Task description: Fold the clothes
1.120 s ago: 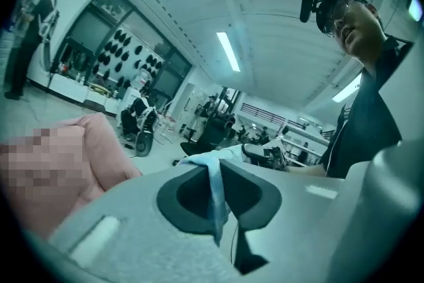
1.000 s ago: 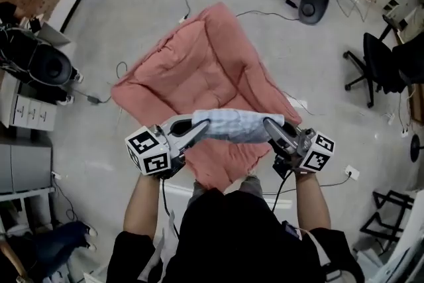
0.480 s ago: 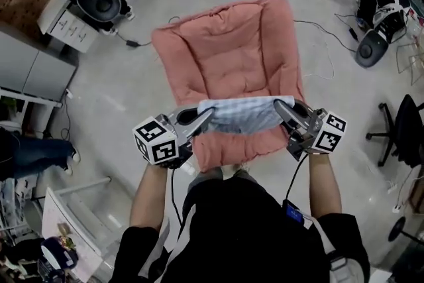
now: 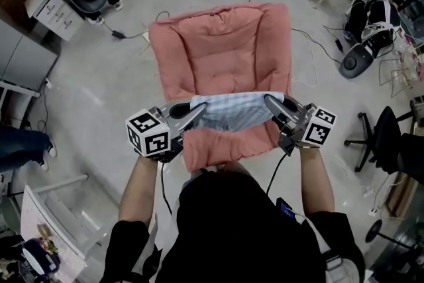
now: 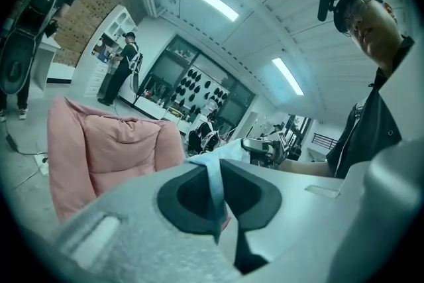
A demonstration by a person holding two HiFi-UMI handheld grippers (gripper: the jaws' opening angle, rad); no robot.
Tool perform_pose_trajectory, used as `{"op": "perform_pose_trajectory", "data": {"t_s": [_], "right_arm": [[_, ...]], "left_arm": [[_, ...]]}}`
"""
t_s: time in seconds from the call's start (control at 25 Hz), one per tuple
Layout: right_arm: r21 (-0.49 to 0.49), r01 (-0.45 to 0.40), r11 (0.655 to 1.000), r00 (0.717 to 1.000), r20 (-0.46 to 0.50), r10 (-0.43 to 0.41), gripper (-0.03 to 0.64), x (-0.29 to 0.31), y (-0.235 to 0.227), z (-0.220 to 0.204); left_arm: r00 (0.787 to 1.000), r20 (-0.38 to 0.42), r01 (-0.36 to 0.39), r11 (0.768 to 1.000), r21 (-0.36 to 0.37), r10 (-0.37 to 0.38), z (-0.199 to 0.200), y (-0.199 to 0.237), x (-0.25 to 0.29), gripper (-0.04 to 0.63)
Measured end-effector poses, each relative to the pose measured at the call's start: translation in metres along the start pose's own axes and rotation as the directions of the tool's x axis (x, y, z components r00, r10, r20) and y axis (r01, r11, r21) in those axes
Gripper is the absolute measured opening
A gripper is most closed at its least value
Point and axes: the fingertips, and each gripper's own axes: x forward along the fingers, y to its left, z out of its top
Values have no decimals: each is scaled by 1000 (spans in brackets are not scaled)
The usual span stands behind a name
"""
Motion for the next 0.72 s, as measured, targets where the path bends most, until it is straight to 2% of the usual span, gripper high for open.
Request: {"op": "perform_pose_trajectory", "data": {"t_s": [0.16, 0.32, 0.52, 0.72], "right_arm": [[6, 6, 1000, 1000, -9, -6, 12, 5, -21, 8], [29, -52, 998, 998, -46, 53, 12, 13, -55, 19], [42, -131, 991, 976, -168, 136, 12, 32, -106, 22], [37, -193, 981, 948, -253, 196, 11, 54, -146, 32]], "left_arm": [[1000, 6, -9, 999, -38, 9, 1, 12, 16, 23], [995, 33, -88, 995, -46, 89, 4, 36, 40, 23], [970, 92, -215, 973, -88, 223, 2, 78, 68, 23], [943, 109, -305, 948, -97, 314, 6, 109, 88, 25]]}}
